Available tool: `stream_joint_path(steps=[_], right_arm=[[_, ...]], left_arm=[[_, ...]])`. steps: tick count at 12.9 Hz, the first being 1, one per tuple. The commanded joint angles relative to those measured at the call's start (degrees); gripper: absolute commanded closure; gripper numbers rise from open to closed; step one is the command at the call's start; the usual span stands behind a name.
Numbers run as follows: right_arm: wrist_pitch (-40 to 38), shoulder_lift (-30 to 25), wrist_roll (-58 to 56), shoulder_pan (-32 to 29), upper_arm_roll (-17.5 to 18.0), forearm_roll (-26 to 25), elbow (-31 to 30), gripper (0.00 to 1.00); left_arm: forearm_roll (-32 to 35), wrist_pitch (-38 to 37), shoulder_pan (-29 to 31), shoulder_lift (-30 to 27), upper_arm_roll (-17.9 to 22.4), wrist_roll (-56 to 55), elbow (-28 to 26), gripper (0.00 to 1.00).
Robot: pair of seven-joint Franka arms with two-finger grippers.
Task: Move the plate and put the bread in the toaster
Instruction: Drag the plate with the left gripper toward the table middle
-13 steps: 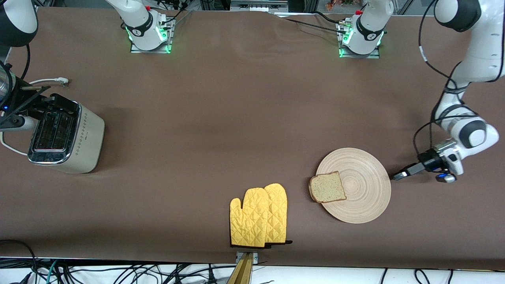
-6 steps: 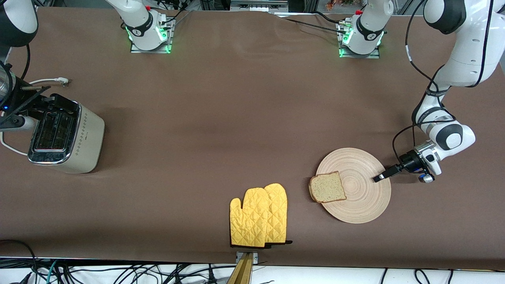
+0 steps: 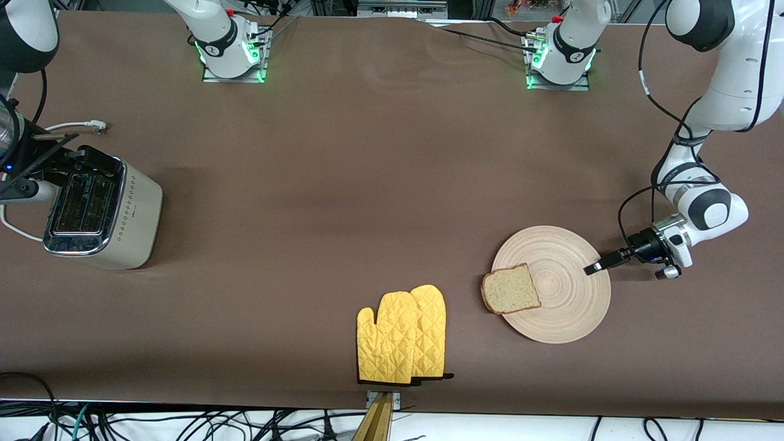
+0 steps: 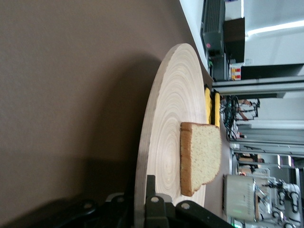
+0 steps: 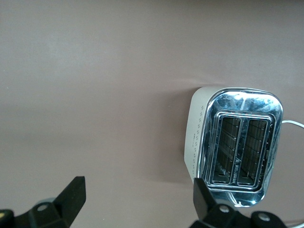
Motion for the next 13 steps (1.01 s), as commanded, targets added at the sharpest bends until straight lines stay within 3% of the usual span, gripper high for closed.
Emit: stream_joint_path(steps=[1,4,7,10,12,13], right_arm=[[-1.11,0.36,-0.48,-0.30,0.12,-0.10,1.28,0.00],[-1.11,0.36,-0.48,-0.30,0.12,-0.10,1.28,0.00],[-1.11,0.36,-0.48,-0.30,0.12,-0.10,1.28,0.00],[-0.93,0.27,-0.39,-0.74,-0.23,-0.18,1.46,0.00],[-0.93,0.36,-0.04,-1.36,-0.32,-0.19,1.37,0.00],[-1.02,0.62,-0.12,-1.27,-0.32,-0.10,1.28,0.00]], left_arm=[[1.51,-6.67,0.32,-2.40,-0.39,-1.29,-0.92,1.00],[1.42,-8.44,-2.31,-2.49,-3.98,-0.59,-2.50,1.00],[0.46,-6.00,-2.93,-3.28,-11.36,-0.59,-5.31,1.00],[-0.41,9.70,-4.34,-3.28,-21.45,-0.50,-8.21,1.00],[-7.60,20.16,-4.77,-3.02,-29.36,0.11,-10.06,1.00],[-8.67,23.95,-6.34,-2.58,-30.53,1.07,-10.06,1.00]])
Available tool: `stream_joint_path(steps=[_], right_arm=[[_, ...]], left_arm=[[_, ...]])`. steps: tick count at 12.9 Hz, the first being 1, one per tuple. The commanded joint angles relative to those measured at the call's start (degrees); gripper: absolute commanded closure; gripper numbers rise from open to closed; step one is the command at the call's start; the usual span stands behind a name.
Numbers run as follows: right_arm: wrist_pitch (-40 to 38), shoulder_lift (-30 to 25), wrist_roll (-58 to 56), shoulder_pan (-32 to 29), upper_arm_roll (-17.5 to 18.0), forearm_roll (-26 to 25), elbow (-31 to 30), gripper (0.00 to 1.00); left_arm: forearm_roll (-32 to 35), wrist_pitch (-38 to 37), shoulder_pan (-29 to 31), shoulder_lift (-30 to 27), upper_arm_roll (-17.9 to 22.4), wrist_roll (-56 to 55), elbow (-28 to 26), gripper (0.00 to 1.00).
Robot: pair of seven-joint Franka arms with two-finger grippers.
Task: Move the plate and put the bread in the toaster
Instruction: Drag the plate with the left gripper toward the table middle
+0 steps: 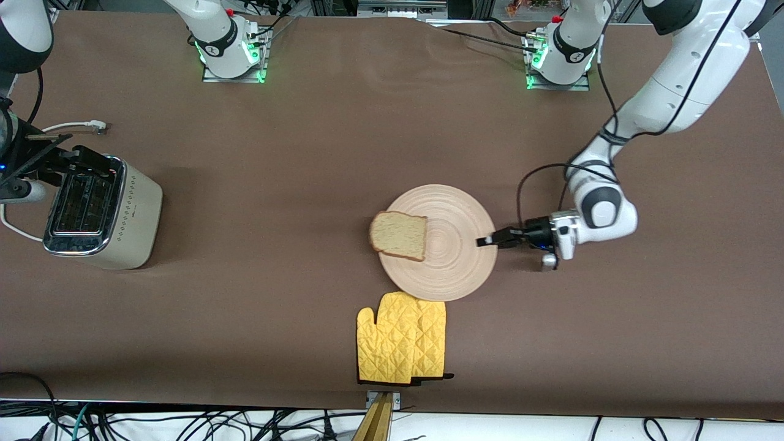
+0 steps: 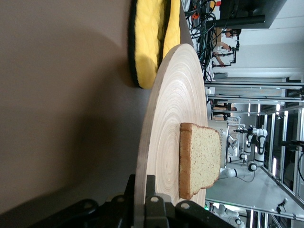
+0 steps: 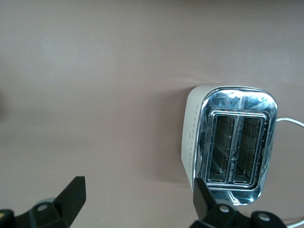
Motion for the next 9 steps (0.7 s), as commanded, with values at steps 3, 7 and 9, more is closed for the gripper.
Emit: stream_joint_path(steps=[3,7,9], right_arm=[[-1.10,2.53,0.49,0.01,0.57,-0.09,0.92,0.00],[-1.54,3.68,0.31,0.54,0.74,-0.09,0.40,0.00],[-4.08,3.95,0.66,2.19,0.83,-0.79,0.39,0.00]], left_arm=[[-4.88,5.25,-2.87,-1.43,-2.90,6.08,-3.55,1.00],[-4.88,5.34,-3.14,-1.08,-2.90,7.24,-3.73,0.32],[-4.79,5.60,-2.53,-1.34,-2.81,7.15,-3.73,0.00]])
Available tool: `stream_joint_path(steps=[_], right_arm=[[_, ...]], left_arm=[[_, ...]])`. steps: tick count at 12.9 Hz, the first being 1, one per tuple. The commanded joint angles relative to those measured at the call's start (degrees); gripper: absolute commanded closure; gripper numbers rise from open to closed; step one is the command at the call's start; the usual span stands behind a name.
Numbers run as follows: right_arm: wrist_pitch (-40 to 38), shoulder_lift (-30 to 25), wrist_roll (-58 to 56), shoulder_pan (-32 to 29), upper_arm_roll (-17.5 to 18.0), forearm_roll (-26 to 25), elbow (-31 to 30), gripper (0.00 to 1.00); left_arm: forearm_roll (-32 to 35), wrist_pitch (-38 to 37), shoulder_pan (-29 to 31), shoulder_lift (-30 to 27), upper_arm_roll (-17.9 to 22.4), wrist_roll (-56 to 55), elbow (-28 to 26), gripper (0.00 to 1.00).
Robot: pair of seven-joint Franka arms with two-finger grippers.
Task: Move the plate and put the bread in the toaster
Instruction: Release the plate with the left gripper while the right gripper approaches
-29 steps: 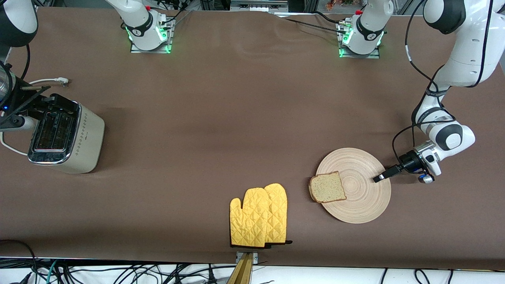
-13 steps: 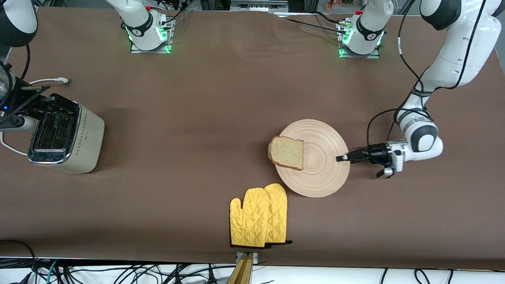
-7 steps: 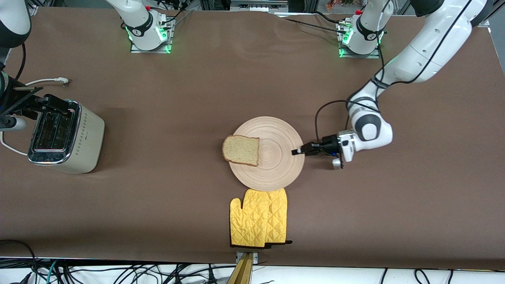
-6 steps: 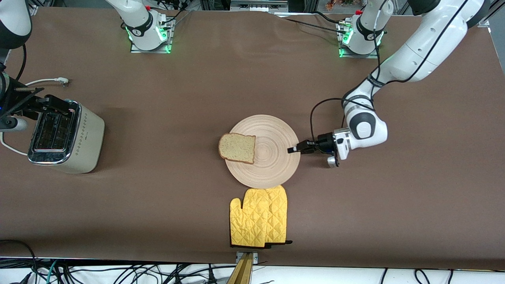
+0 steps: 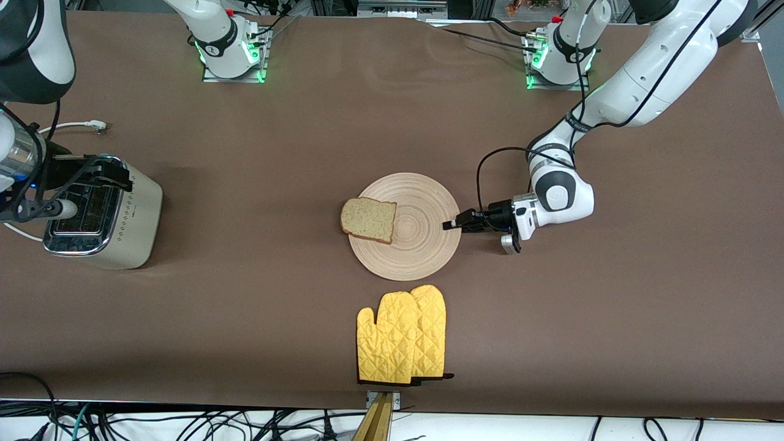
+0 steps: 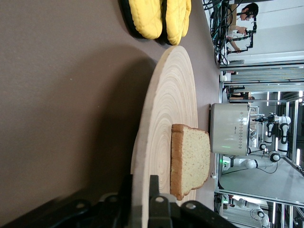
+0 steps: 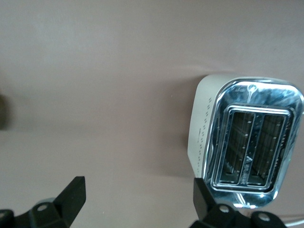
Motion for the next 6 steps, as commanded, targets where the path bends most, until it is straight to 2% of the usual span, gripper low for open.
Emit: stream_joint_path(steps=[1,3,4,6], right_arm=[[-2.33,0.32,1.50,1.60,0.28,-0.62,0.57,0.00],[-1.89,1.81,2.12,1.69,0.28,2.78,0.48,0.00],[-1.89,2.68,2.21,1.60,0.20,8.20,0.39,0.00],[-1.89,6.63,4.92,0.73,-0.07,20.06,0.22,0.00]], left_arm=[[-1.92,-0.64,1.14,-1.51,-0.23,1.83,-0.60,0.00],[-1.05,-0.64,3.23,-1.95,0.12,1.31,-0.60,0.00],[0.09,-0.64,4.38,-1.95,0.29,1.31,-0.69,0.00],[6.84,-0.99,7.62,-1.95,0.30,0.70,-0.69,0.00]])
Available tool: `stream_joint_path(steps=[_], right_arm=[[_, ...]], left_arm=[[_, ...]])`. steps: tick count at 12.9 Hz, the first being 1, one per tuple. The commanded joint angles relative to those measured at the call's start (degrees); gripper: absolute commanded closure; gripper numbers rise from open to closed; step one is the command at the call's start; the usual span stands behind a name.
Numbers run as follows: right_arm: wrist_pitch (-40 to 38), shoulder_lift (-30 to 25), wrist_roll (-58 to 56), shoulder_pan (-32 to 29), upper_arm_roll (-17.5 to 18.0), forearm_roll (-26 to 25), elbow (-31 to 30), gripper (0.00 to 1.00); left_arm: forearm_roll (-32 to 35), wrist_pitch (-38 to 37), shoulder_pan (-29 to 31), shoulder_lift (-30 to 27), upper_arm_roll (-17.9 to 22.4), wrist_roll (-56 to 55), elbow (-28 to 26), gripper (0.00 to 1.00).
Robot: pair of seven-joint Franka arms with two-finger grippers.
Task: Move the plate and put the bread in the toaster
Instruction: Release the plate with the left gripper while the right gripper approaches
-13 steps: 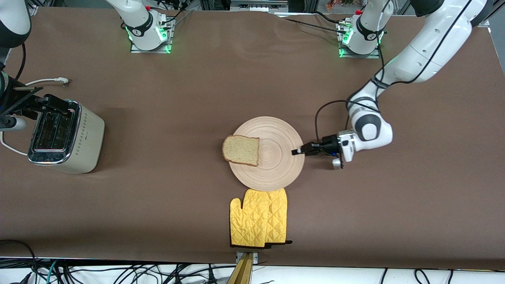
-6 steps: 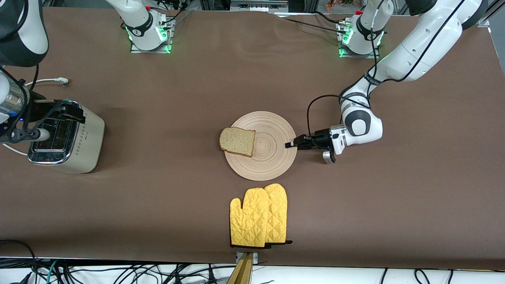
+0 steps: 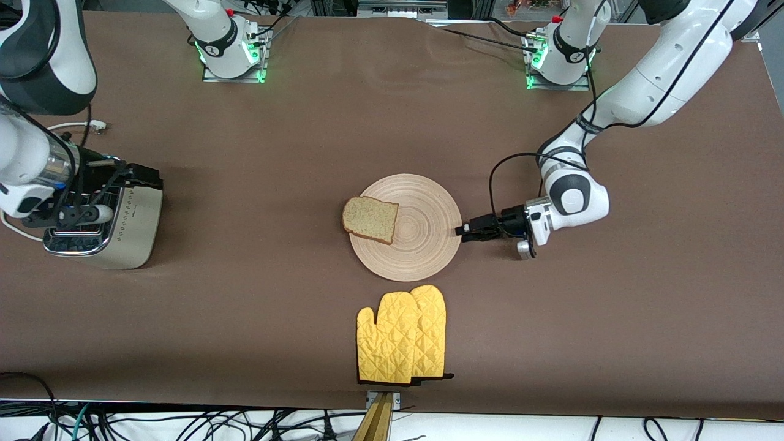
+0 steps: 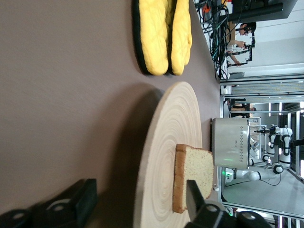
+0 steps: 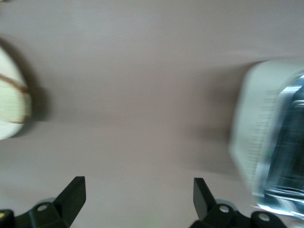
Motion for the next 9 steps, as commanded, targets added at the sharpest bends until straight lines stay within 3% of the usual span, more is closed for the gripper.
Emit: stream_joint_path(steps=[1,3,5,9], right_arm=[[0.09,4.34,3.69,-1.00,-0.18,10.12,0.05,0.00],[4.82,5.14,5.02,-0.39,0.17,11.46,-2.58,0.00],[8.86,7.50,4.93,0.58,0.17,21.09,-5.04,0.00],[21.77,9.18,5.02,8.21,0.26,26.83,-10.40,0.00]], left_arm=[[7.27,-0.98,4.47,-1.15,0.09,-0.74,-0.81,0.00],[17.97,-2.46,9.04,-1.15,0.00,-4.59,-0.37,0.00],[26.16,-5.27,13.70,-1.15,0.00,-7.59,0.50,0.00],[41.99,-9.50,18.28,-1.32,1.05,-14.79,5.86,0.00]])
